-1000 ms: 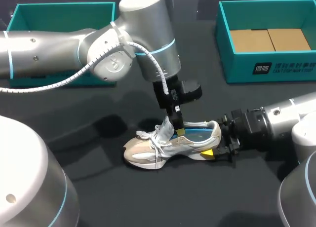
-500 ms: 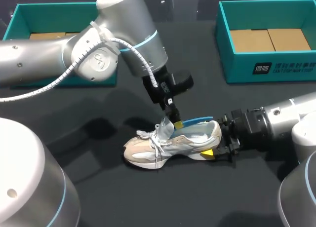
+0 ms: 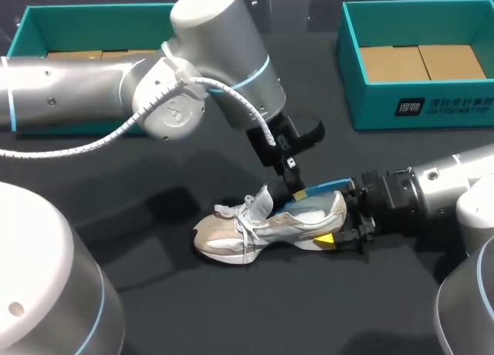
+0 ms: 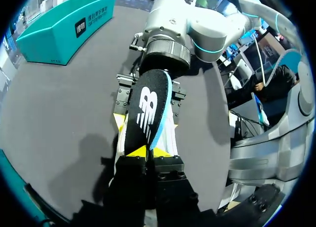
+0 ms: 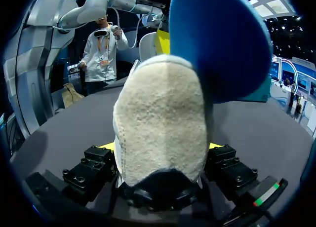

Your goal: Take the shoe out of the shoebox, open the shoe tongue, remove and reinsert the insole, then place the shoe into the shoebox

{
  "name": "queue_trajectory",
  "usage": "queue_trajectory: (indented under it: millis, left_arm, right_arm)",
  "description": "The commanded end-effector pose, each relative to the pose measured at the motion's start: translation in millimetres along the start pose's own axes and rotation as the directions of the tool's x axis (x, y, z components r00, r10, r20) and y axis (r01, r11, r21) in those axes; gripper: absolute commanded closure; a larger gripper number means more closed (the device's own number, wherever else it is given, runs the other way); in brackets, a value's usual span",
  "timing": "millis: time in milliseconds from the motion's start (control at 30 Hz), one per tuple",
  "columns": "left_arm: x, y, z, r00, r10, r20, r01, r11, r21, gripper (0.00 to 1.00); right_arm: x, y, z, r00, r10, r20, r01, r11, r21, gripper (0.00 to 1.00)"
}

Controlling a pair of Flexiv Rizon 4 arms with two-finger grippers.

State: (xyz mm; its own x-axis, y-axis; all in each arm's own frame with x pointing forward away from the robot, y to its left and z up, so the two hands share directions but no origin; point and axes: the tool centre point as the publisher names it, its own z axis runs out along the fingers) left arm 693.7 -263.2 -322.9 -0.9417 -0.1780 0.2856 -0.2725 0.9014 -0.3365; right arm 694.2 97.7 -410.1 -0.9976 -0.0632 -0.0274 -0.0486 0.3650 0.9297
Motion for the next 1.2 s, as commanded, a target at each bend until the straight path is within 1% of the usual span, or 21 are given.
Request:
queue_trajectory:
  millis: [33, 67, 200, 233, 267, 333, 367, 400, 500, 567, 667, 800, 933, 1200]
  left_arm:
    - [2.9, -7, 3, 1.0, 0.001, 0.028, 0.0, 1.0, -0.004, 0.97]
    - [3.5, -7, 2, 0.999, 0.004, 0.042, -0.004, 1.0, 0.002, 0.82]
    - [8.1, -5, -2, 0.995, 0.028, 0.095, -0.031, 0.999, 0.024, 0.62]
    - [9.6, -5, -3, 0.993, 0.037, 0.11, -0.04, 0.999, 0.03, 0.55]
    - [11.3, -5, -4, 0.991, 0.047, 0.121, -0.051, 0.998, 0.035, 0.42]
    - [14.2, -6, -6, 0.988, 0.068, 0.142, -0.074, 0.996, 0.042, 0.29]
    - [15.8, -7, -6, 0.984, 0.081, 0.161, -0.09, 0.995, 0.044, 0.26]
    - [17.4, -8, -6, 0.979, 0.093, 0.18, -0.102, 0.994, 0.046, 0.26]
    - [22.0, -11, -4, 0.964, 0.127, 0.232, -0.141, 0.989, 0.043, 0.3]
    - [24.6, -14, -2, 0.95, 0.149, 0.274, -0.167, 0.985, 0.043, 0.36]
    - [25.5, -18, 1, 0.931, 0.169, 0.325, -0.192, 0.98, 0.042, 0.41]
    - [23.3, -20, 4, 0.915, 0.175, 0.363, -0.207, 0.977, 0.05, 0.5]
    - [18.2, -20, 7, 0.908, 0.16, 0.388, -0.201, 0.977, 0.067, 0.53]
    - [11.4, -15, 17, 0.886, 0.145, 0.44, -0.2, 0.977, 0.08, 0.53]
  right_arm:
    - [0.8, -0.6, 2, 1.0, 0.0, 0.001, 0.0, 1.0, 0.003, 1.0]
    - [0.8, -0.6, 2, 1.0, 0.0, 0.001, 0.0, 1.0, 0.003, 1.0]
    - [0.8, -0.6, 2, 1.0, 0.0, 0.001, 0.0, 1.0, 0.003, 1.0]
    - [0.8, -0.6, 2, 1.0, 0.0, 0.001, 0.0, 1.0, 0.003, 1.0]
    - [0.8, -0.6, 2, 1.0, 0.0, 0.001, 0.0, 1.0, 0.003, 1.0]
    - [0.8, -0.6, 2, 1.0, 0.0, 0.001, 0.0, 1.0, 0.003, 1.0]
    - [0.8, -0.6, 2, 1.0, 0.0, 0.001, 0.0, 1.0, 0.003, 1.0]
    - [0.8, -0.6, 2, 1.0, 0.0, 0.001, 0.0, 1.0, 0.003, 1.0]
    - [0.8, -0.6, 2, 1.0, 0.0, 0.001, 0.0, 1.0, 0.003, 1.0]
    - [0.8, -0.6, 2, 1.0, 0.0, 0.001, 0.0, 1.0, 0.003, 1.0]
    - [0.8, -0.6, 2, 1.0, 0.0, 0.001, 0.0, 1.0, 0.003, 1.0]
    - [0.8, -0.6, 2, 1.0, 0.0, 0.001, 0.0, 1.0, 0.003, 1.0]
    - [0.8, -0.6, 2, 1.0, 0.0, 0.001, 0.0, 1.0, 0.003, 1.0]
    - [0.8, -0.6, 2, 1.0, 0.0, 0.001, 0.0, 1.0, 0.003, 1.0]
